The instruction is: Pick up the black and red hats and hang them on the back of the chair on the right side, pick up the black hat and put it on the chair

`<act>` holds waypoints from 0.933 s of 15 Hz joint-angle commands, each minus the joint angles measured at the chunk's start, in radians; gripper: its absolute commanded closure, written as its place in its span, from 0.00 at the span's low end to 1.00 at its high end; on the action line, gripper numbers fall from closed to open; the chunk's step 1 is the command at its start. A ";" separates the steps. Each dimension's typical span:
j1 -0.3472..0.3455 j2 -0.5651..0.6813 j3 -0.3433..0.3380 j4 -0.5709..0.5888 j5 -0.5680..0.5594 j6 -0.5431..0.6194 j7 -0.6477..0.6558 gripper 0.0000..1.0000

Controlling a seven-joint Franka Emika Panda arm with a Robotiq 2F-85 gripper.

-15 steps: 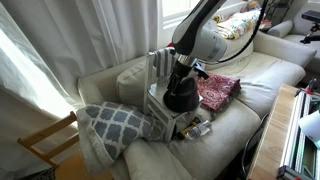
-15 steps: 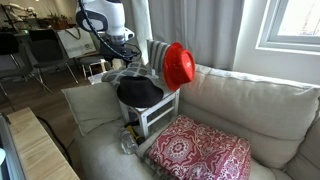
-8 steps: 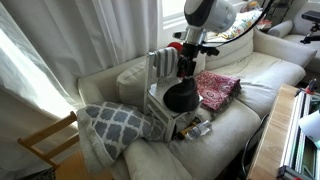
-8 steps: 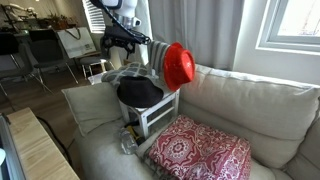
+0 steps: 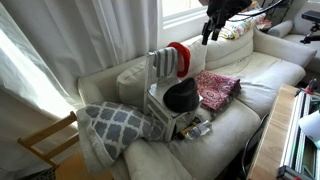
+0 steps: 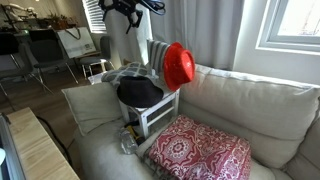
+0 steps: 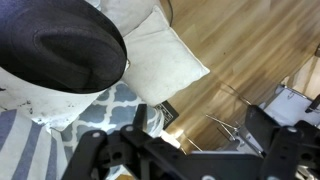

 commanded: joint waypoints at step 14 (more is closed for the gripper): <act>-0.111 -0.229 -0.255 0.047 -0.050 -0.078 -0.096 0.00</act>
